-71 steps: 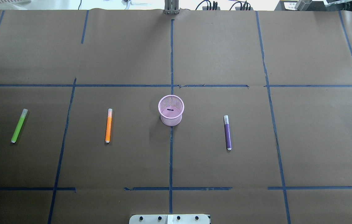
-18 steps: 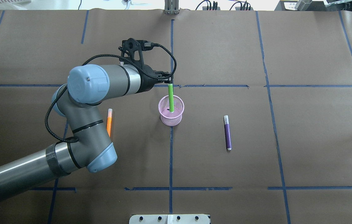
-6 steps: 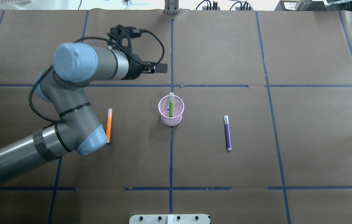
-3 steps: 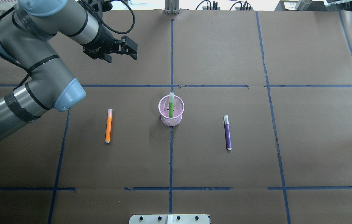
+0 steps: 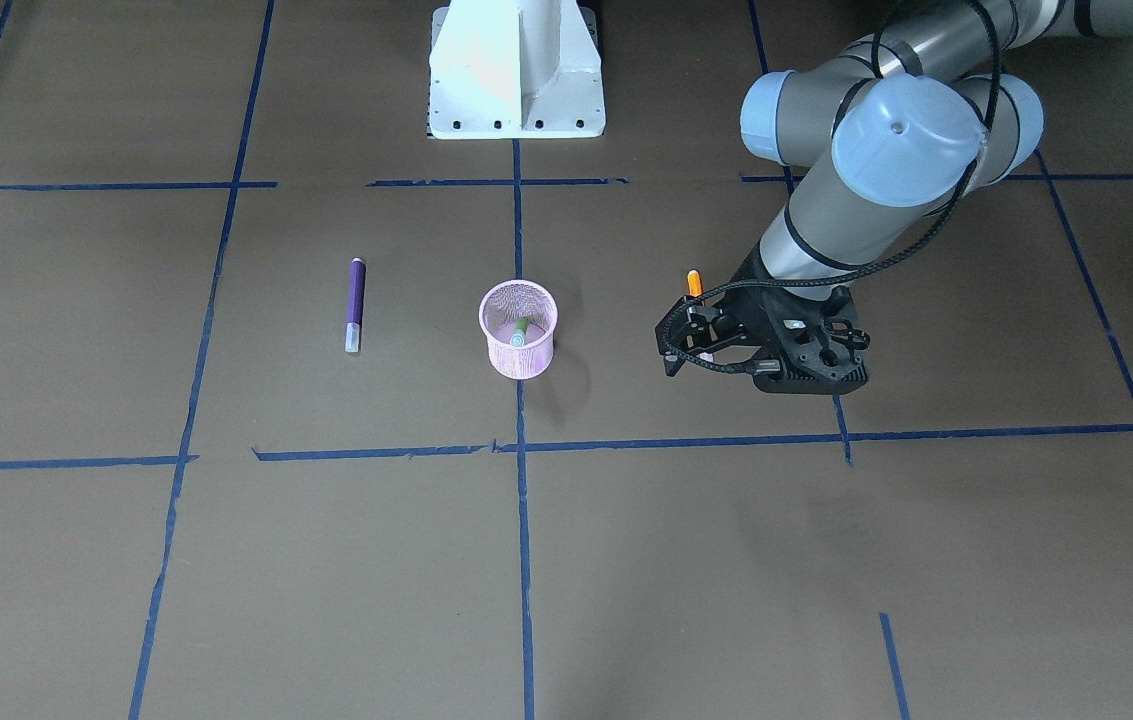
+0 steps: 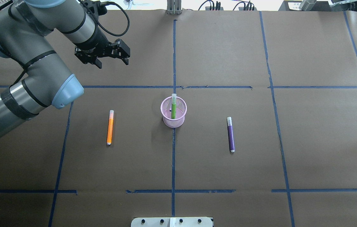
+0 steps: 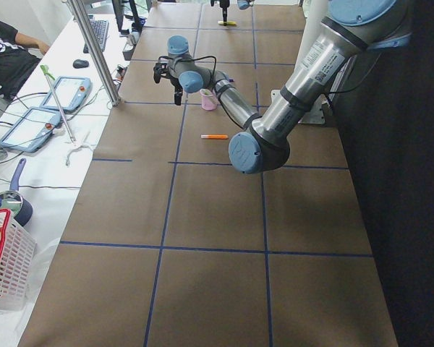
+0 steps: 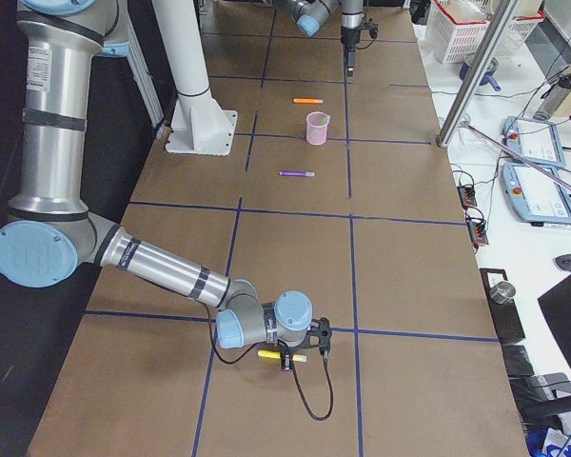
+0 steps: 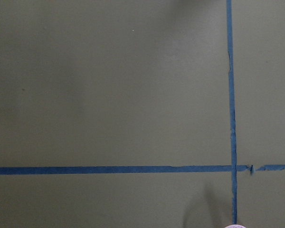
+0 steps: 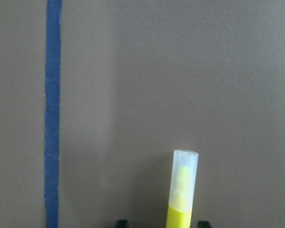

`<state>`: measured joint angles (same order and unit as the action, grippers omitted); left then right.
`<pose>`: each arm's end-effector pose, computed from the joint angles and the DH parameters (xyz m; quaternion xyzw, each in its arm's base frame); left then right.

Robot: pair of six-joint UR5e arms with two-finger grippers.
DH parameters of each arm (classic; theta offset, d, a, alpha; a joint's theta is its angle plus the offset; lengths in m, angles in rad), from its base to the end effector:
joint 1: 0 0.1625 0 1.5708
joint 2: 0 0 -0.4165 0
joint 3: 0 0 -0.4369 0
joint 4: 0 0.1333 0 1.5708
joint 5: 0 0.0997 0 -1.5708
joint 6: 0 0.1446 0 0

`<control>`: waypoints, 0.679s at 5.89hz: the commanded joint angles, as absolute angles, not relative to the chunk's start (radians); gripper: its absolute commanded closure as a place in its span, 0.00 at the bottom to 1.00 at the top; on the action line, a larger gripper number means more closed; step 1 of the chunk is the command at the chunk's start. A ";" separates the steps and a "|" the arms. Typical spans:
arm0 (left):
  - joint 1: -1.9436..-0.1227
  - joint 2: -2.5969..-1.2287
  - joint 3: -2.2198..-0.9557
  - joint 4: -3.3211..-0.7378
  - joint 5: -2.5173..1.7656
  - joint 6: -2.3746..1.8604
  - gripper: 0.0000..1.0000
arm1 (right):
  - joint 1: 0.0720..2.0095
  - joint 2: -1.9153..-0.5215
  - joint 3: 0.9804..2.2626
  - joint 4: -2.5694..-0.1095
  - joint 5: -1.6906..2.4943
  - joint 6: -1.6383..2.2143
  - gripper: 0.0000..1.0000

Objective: Collect pens into pen holder
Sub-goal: 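Move the left gripper down to the orange marker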

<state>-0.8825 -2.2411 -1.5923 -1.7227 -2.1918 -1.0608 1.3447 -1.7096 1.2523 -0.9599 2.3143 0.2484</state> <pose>0.4380 -0.6100 0.2139 0.0362 0.4779 -0.0379 0.8768 -0.0662 -0.4457 0.8578 -0.0156 -0.3688 -0.0175 0.9292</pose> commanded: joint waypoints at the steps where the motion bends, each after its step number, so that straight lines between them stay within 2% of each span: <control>1: -0.894 -2.238 -1.591 -1.715 -2.198 -1.057 0.00 | 1.356 -1.704 1.261 -0.971 2.319 0.249 0.90; 2: -0.896 -2.234 -1.588 -1.715 -2.215 -1.057 0.00 | 1.361 -1.694 1.264 -0.976 2.319 0.249 0.98; 4: -0.900 -2.208 -1.579 -1.695 -2.252 -1.049 0.00 | 1.370 -1.690 1.311 -0.976 2.316 0.249 1.00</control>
<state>-0.8984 -2.2211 -1.5830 -1.7082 -2.2292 -1.0525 1.3636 -1.6942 1.2841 -0.9751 2.3177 0.2485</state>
